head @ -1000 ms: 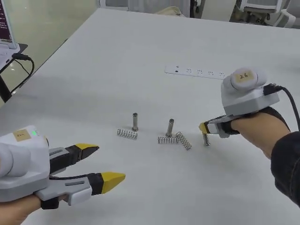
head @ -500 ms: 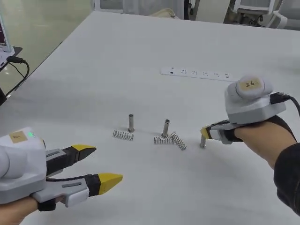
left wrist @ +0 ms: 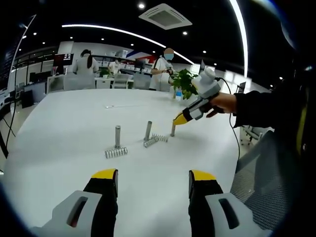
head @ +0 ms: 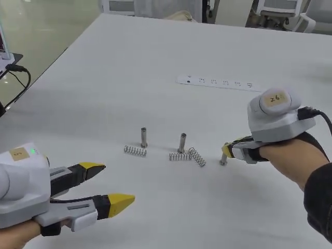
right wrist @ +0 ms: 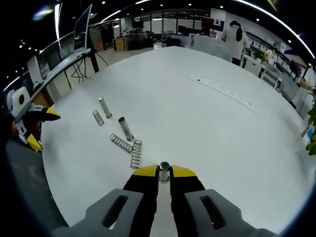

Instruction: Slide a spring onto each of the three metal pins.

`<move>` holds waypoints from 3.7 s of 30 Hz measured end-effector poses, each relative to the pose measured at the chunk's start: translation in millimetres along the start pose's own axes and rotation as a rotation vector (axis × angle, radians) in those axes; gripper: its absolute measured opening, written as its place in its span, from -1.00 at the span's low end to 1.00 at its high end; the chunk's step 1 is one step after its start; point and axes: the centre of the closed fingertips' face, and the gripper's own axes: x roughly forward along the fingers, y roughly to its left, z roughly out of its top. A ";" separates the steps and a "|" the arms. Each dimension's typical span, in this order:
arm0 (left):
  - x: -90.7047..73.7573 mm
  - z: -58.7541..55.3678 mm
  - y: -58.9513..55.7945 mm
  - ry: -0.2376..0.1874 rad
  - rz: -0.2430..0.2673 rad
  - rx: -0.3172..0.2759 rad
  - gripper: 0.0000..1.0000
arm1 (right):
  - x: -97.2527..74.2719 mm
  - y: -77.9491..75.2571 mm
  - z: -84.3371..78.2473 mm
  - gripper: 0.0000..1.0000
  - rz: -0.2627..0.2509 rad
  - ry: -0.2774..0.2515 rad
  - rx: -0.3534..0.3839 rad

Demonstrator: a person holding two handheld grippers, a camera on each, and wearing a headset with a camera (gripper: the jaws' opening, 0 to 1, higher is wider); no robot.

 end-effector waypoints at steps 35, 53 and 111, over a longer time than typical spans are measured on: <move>-0.2 -0.7 -0.4 0.001 -0.003 0.001 0.07 | -19.2 -3.7 23.4 -0.81 -0.017 -0.082 -0.011; -1.1 0.8 -1.0 -0.004 -0.003 0.002 0.07 | -28.5 32.0 44.7 -0.81 0.040 -0.132 -0.086; 0.5 1.0 -4.7 0.006 -0.018 0.017 0.05 | 21.6 48.1 -20.5 -0.83 0.082 0.070 -0.137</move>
